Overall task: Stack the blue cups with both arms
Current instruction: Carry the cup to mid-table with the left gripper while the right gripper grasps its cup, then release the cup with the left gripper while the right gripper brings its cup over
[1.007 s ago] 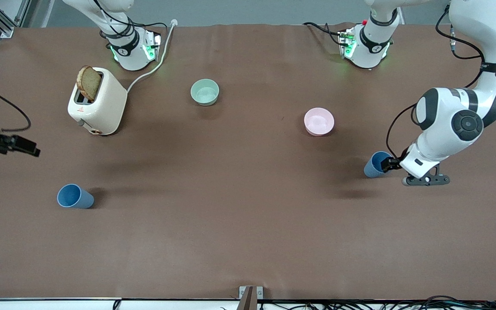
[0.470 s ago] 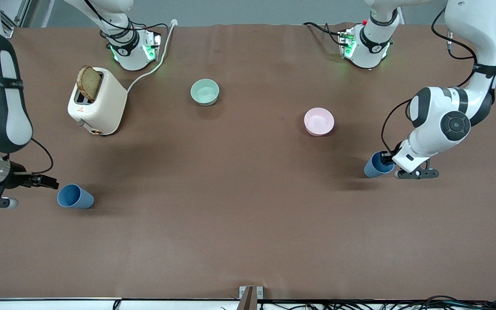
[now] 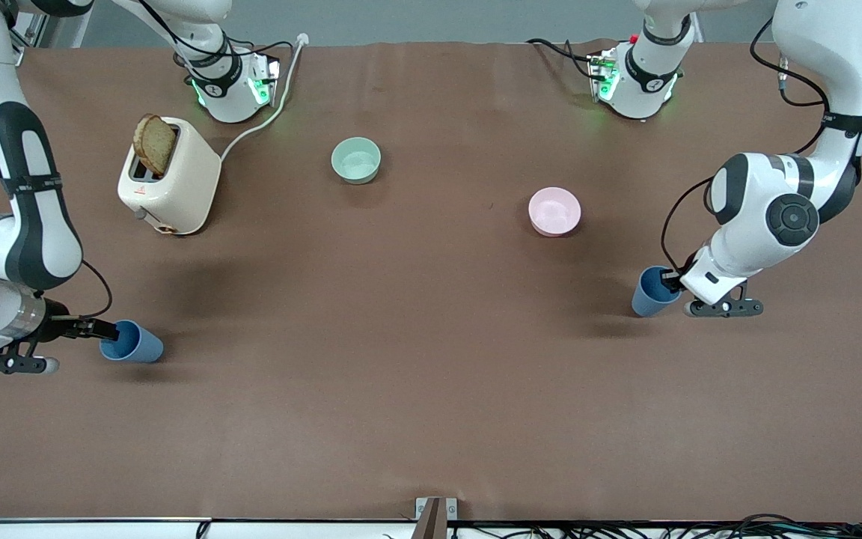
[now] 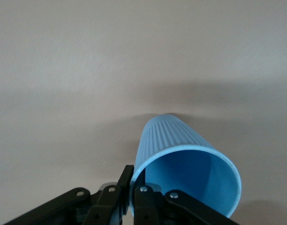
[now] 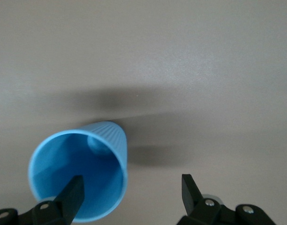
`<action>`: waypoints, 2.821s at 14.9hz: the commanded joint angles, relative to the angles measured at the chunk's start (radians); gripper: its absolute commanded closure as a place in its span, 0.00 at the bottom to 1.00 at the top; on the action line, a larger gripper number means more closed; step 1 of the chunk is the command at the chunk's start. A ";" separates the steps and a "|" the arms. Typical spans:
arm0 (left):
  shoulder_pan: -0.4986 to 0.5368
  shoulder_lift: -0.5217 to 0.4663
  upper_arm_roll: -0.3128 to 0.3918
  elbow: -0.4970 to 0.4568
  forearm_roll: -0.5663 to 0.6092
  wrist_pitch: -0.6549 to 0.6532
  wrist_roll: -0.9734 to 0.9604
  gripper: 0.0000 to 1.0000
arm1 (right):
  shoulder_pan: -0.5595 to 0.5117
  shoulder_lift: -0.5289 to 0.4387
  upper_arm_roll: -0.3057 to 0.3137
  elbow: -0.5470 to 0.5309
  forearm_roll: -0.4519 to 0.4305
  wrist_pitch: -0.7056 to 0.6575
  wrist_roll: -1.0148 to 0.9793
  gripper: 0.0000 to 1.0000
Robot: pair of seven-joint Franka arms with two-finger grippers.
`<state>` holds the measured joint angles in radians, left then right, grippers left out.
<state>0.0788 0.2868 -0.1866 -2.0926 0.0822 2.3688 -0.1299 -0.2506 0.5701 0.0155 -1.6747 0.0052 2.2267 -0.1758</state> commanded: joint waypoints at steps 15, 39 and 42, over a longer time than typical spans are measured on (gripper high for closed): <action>-0.596 0.429 -0.159 0.612 0.018 -0.158 -1.116 1.00 | -0.003 -0.007 0.018 -0.036 0.009 0.019 -0.033 0.98; -0.141 -0.064 -0.145 0.658 0.044 -0.525 -0.363 0.00 | 0.734 -0.354 0.026 -0.016 0.090 -0.155 0.775 0.99; -0.062 -0.133 -0.143 0.652 -0.021 -0.620 -0.199 0.00 | 0.772 -0.309 0.026 -0.020 0.090 -0.127 0.791 0.99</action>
<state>-0.0229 0.2151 -0.3204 -1.4010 0.1000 1.7903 -0.4075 0.4949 0.2367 0.0527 -1.6876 0.1003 2.0787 0.5907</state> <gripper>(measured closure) 0.000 0.956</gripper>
